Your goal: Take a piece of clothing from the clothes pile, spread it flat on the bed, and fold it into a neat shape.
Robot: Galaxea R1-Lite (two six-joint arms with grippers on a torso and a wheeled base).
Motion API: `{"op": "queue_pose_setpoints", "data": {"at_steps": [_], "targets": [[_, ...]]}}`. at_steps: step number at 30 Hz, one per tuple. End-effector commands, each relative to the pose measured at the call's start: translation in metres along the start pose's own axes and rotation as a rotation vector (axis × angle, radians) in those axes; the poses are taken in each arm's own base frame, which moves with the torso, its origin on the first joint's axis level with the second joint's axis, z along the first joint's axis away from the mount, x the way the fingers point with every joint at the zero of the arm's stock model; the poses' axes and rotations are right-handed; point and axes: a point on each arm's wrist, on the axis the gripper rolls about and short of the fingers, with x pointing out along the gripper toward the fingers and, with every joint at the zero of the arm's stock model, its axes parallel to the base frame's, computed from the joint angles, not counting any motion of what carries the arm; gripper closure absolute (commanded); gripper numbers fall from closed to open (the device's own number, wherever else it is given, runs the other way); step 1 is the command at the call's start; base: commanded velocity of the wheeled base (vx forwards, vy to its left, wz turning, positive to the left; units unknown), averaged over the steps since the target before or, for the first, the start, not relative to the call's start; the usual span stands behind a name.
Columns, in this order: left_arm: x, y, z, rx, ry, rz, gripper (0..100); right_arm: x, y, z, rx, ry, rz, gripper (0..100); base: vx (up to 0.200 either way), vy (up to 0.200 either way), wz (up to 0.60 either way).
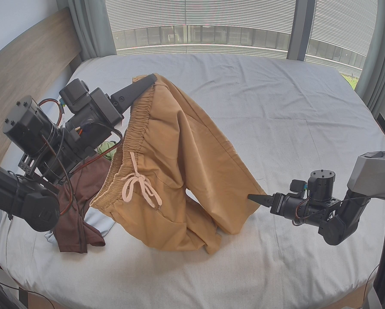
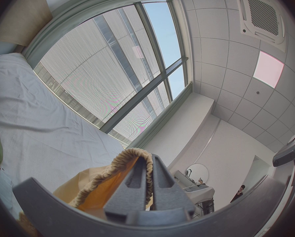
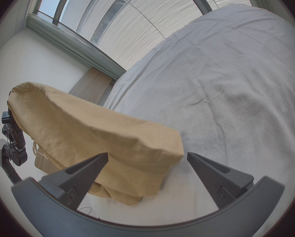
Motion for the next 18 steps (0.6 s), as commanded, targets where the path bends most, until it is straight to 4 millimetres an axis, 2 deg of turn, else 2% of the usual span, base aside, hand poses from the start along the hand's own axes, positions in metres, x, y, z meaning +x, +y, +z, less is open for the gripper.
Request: {"op": "queue_pose_setpoints", "data": {"at_steps": [1,9,15,18], "targets": [[0.000,0.000,-0.001,-0.003,0.003,-0.002,100,0.010,-0.006,-0.001,0.007,-0.002,0.025,0,0.000,0.000,0.00],[0.000,0.004,-0.005,-0.009,0.012,0.009,100,0.010,-0.002,0.002,0.030,-0.075,0.113,0,0.000,0.000,0.00],[0.001,0.007,-0.005,-0.007,0.007,0.008,100,0.003,-0.004,-0.008,0.047,-0.051,0.122,0,0.000,0.000,0.00],[0.001,0.007,-0.005,-0.003,0.002,0.003,100,0.007,-0.010,-0.012,0.052,-0.041,0.114,0,0.000,0.000,0.00]]}}
